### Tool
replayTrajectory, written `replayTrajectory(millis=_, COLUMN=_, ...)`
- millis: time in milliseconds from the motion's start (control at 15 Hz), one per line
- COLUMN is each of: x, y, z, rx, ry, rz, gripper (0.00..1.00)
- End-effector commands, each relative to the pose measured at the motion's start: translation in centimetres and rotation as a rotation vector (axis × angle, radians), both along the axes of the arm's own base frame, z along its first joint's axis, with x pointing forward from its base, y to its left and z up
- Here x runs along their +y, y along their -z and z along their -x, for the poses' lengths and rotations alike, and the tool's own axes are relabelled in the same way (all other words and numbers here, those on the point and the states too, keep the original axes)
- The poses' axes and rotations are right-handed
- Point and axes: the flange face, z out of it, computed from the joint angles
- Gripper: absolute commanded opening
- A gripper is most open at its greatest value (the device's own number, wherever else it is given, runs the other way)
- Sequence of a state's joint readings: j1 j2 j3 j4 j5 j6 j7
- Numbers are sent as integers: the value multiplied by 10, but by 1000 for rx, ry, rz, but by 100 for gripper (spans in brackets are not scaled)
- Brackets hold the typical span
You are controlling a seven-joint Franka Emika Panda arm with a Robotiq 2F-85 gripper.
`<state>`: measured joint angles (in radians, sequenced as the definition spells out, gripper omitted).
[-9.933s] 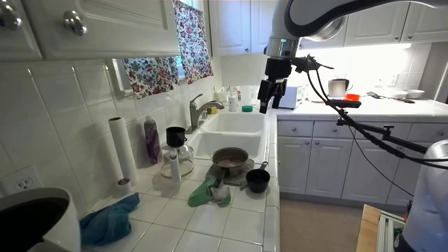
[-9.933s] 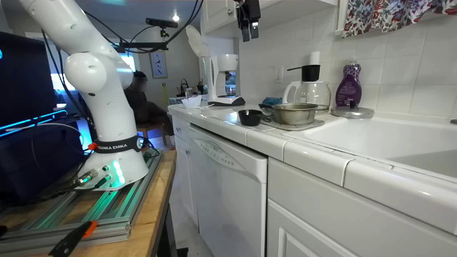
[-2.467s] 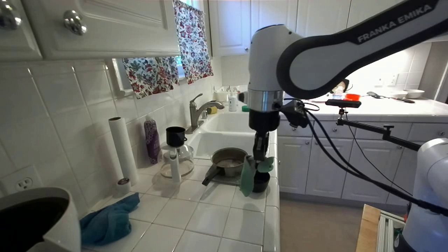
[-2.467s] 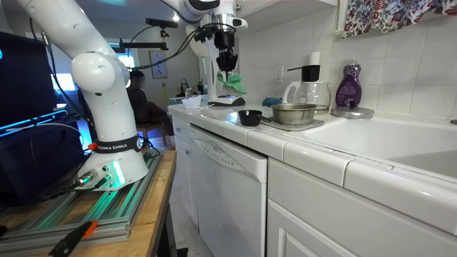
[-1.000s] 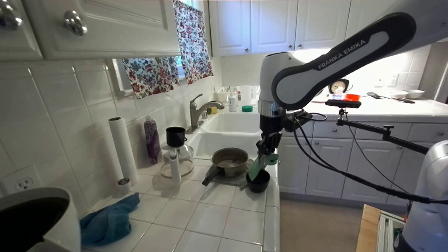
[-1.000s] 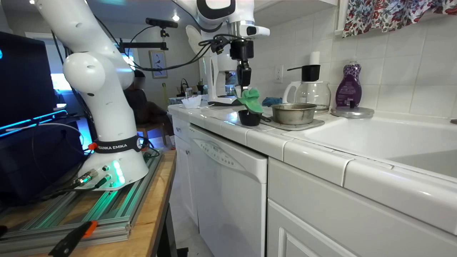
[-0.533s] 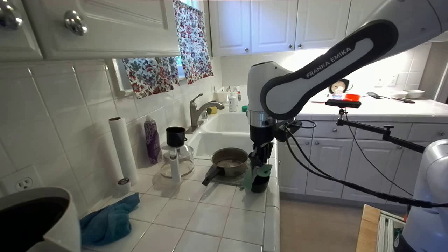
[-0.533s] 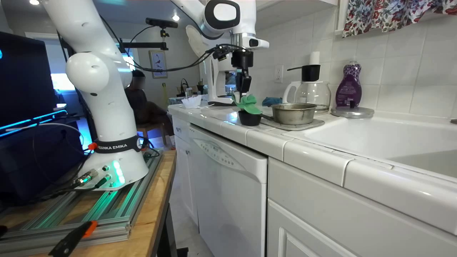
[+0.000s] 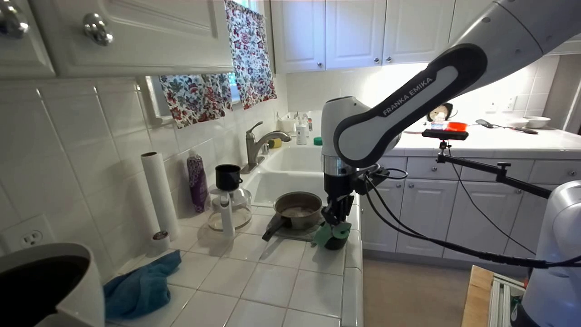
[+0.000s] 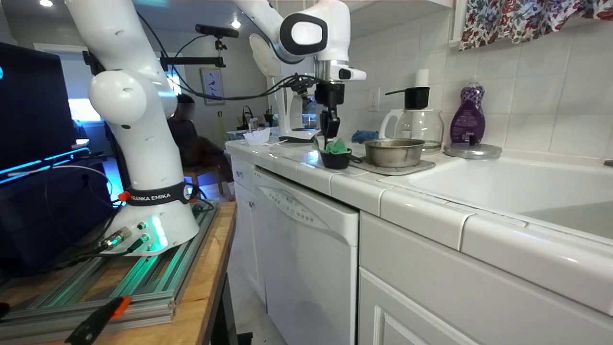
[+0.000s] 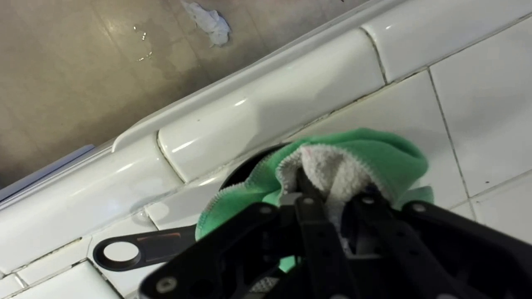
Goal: Put the green towel in the measuring cup.
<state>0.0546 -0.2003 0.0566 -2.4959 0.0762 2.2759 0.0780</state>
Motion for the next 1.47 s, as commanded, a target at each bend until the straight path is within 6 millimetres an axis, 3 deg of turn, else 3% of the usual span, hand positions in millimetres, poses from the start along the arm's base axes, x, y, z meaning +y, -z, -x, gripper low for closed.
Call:
replayTrajectory(millis=0, x=-8, y=17, z=-10, rx=-37, ry=8, rz=-37, gripper=3)
replayTrajectory(millis=200, x=-8, y=33, z=-23, rx=-56, ry=-5, rz=-47, gripper=3)
replayTrajectory(millis=467, x=-8, y=58, z=-25, rx=-24, ry=-18, rz=-66, gripper=3)
replayTrajectory(millis=600, x=-9, y=57, z=-25, rx=-24, ry=-21, rz=-82, gripper=3)
replayTrajectory(millis=667, x=-9, y=55, z=-25, rx=-24, ry=-19, rz=-87, gripper=38)
replayTrajectory(millis=800, x=-9, y=51, z=-24, rx=-26, ry=-27, rz=-95, gripper=46)
replayTrajectory(millis=1067, x=-7, y=41, z=-20, rx=-35, ry=-32, rz=-87, gripper=72)
replayTrajectory(millis=1133, x=-6, y=39, z=-19, rx=-41, ry=-32, rz=-82, gripper=73)
replayTrajectory(millis=1200, x=-6, y=36, z=-19, rx=-45, ry=-34, rz=-78, gripper=35)
replayTrajectory(millis=1267, x=-5, y=35, z=-19, rx=-49, ry=-36, rz=-79, gripper=39)
replayTrajectory(millis=1400, x=-3, y=32, z=-20, rx=-55, ry=-40, rz=-82, gripper=31)
